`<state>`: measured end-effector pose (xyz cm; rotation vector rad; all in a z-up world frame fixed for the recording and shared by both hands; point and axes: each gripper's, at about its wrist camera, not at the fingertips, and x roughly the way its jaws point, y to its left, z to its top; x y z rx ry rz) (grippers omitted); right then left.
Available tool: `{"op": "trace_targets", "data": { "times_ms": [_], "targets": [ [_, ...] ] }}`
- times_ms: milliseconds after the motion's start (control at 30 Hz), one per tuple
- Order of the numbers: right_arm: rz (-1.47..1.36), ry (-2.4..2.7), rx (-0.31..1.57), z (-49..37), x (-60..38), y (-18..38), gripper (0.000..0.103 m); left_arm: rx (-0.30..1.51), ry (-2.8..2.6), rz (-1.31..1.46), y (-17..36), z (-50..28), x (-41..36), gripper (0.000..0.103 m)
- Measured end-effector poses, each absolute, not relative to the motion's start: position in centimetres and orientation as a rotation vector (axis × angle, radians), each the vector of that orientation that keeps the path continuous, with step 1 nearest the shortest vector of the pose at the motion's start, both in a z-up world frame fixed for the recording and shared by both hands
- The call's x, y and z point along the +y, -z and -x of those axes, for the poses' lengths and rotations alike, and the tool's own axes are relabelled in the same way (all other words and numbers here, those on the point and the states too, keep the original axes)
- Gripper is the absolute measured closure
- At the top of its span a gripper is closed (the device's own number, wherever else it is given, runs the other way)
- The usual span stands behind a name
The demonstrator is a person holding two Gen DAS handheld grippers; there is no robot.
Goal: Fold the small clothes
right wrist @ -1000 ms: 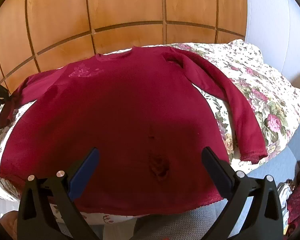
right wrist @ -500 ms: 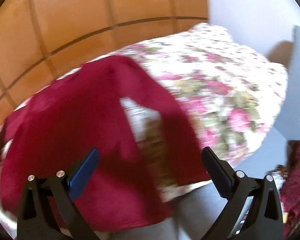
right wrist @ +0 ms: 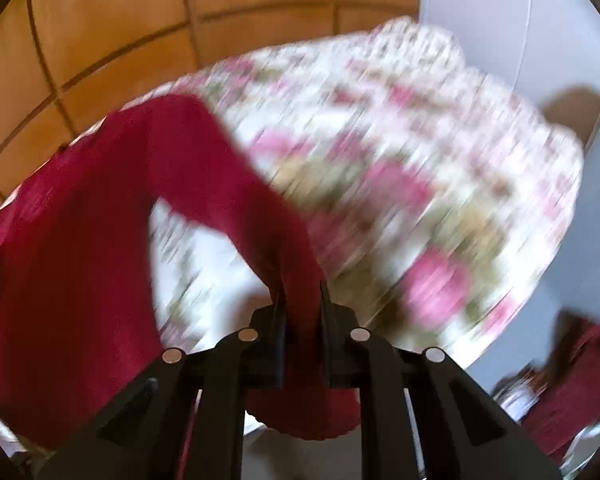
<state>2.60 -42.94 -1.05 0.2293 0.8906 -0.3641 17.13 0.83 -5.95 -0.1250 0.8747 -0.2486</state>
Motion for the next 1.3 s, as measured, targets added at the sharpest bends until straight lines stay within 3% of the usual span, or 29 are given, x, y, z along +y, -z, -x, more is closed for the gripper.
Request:
{"op": "trace_targets", "data": {
  "times_ms": [167, 367, 400, 467, 500, 733, 867, 1000, 1233, 1300],
  "targets": [
    [-0.177, 0.488, 0.828, -5.5, -49.9, -2.8, 0.092, 0.873, 0.276, 0.201, 7.5, -17.5, 2.2, 0.017],
    [-0.171, 0.647, 0.830, -11.2, -57.5, -2.5, 0.089, 0.858, 0.294, 0.175, 8.0, -17.5, 1.5, 0.009],
    [-0.181, 0.677, 0.834, -11.9, -58.5, -2.0, 0.084, 0.859, 0.299, 0.173, 8.0, -17.5, 1.7, 0.007],
    [-0.200, 0.779, 0.843, -13.1, -60.2, -0.5, 0.042, 0.861, 0.308, 0.166, 7.8, -17.6, 1.4, 0.005],
    [-0.216, 0.817, 0.837, -13.4, -61.0, -0.2, 0.037, 0.861, 0.310, 0.163, 7.7, -17.6, 1.3, 0.004],
    [-0.500, 0.642, 0.627, -8.0, -57.3, -1.0, 0.038, 0.857, 0.322, 0.181, 7.7, -17.4, 1.7, 0.004],
    [-0.582, 0.355, 0.684, -5.1, -51.8, -0.3, 0.050, 0.853, 0.321, 0.270, 6.6, -16.8, 3.4, 0.004],
    [-0.541, 0.152, 0.755, -2.4, -45.9, 0.8, 0.050, 0.808, 0.293, 0.424, 5.3, -14.2, 7.1, 0.004],
    [-0.598, 0.057, 0.891, 1.3, -40.6, 5.1, 0.045, 0.860, 0.290, 0.359, 6.1, -8.0, 10.9, 0.005],
    [-0.619, 0.041, 0.927, 2.0, -40.1, 6.2, 0.041, 0.867, 0.310, 0.342, 6.3, -6.3, 11.2, 0.011]
  ]
}}
